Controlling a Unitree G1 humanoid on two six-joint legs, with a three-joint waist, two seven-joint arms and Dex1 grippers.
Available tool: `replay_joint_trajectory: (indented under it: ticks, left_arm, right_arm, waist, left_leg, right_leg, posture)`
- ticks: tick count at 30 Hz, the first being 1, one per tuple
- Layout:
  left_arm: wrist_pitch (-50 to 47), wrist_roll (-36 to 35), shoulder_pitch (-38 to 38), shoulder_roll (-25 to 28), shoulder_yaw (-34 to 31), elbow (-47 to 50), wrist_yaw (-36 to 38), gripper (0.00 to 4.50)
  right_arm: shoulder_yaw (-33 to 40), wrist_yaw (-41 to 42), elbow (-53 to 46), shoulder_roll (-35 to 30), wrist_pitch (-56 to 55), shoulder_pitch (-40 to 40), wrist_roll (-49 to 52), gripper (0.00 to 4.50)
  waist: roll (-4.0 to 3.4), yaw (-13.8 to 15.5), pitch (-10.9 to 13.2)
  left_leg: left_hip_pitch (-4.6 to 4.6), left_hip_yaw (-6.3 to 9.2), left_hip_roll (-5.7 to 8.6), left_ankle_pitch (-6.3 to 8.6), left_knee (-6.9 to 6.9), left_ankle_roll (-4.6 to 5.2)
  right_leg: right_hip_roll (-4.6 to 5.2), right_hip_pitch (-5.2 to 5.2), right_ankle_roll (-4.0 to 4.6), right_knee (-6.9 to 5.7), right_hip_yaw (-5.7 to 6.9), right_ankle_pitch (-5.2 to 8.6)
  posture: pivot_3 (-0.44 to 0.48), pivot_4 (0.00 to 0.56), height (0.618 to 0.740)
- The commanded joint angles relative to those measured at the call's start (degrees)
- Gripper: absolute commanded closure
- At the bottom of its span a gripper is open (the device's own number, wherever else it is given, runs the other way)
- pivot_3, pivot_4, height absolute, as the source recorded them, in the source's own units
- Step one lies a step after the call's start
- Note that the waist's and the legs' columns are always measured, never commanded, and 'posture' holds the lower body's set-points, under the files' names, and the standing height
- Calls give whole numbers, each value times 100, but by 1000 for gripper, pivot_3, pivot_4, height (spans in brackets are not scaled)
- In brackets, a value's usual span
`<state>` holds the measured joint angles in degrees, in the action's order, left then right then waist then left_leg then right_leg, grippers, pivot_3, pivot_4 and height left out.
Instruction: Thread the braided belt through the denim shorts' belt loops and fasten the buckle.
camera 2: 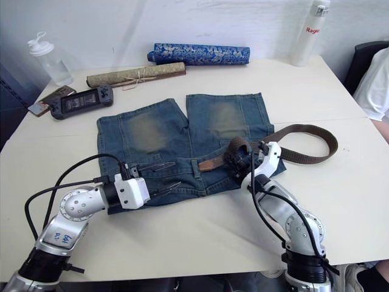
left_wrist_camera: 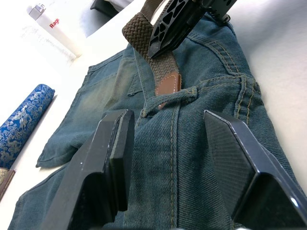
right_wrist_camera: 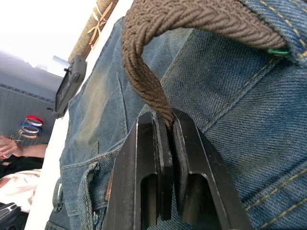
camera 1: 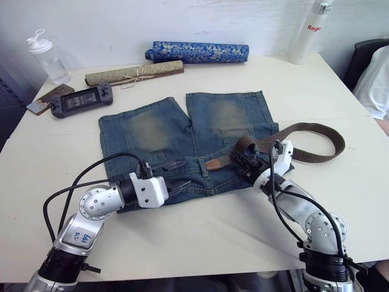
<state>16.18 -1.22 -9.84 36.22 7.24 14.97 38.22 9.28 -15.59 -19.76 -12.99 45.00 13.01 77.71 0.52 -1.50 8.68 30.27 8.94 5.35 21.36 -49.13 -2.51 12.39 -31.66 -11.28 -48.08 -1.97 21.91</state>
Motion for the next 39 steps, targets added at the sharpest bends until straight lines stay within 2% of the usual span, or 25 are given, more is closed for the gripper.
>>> replay_joint_trajectory:
  ticks: [1, 7, 14, 19, 28, 36, 39]
  left_arm:
    - [98, 16, 12, -2, -108, 93, 9, 1927]
    - [110, 47, 14, 6, -119, 85, 15, 1927]
    - [100, 87, -15, -9, -124, 71, -5, 1927]
    - [97, 110, -41, -8, -130, 70, -9, 1927]
    - [145, 235, -26, 12, -199, 50, -83, 1927]
    - [314, 495, 23, 69, -288, -9, -195, 1927]
    - [715, 765, 96, 185, -391, -20, -285, 1927]
  right_arm:
    - [-114, 256, -123, 42, 73, 11, 69, 4500]
    - [-157, 472, -81, 10, 190, 38, 154, 4500]
    - [-88, 1306, 200, -419, 481, 65, 35, 4500]
    - [-148, 1606, 258, -477, 533, 127, -146, 4500]
    - [-749, 701, -4, 331, 675, 374, -604, 4500]
    - [-867, 513, -52, 310, 1308, 361, -208, 4500]
    - [-773, 344, 119, 358, 1393, 375, -64, 4500]
  waist:
    - [0, -3, 0]
    - [0, -7, 0]
    - [0, 1, 0]
    - [0, 4, 0]
    - [0, -10, 0]
    - [0, -12, 0]
    - [0, -16, 0]
  left_leg:
    - [0, 0, 0, 0, 0, 0]
    - [0, 0, -1, 0, 2, 0]
    - [0, -1, 1, 0, 0, 0]
    - [0, -1, 0, 0, 0, 0]
    - [-4, 3, -4, -1, 5, -1]
    - [-5, 9, -2, -1, 5, -1]
    - [-6, 7, -3, 0, 6, -1]
  right_leg:
    - [0, 0, 0, 0, 0, 0]
    - [0, -1, 0, 0, 0, 0]
    - [0, 0, -1, 1, 1, 0]
    - [1, 1, -1, 4, 1, -1]
    - [1, 0, -1, 4, 2, 0]
    - [0, 0, -1, 2, 1, 0]
    - [0, 0, -1, 2, 1, 0]
  posture:
    - [0, 150, 637]
    - [0, 150, 637]
    - [0, 150, 637]
    - [0, 150, 637]
    - [0, 150, 637]
    - [0, 150, 637]
    - [0, 150, 637]
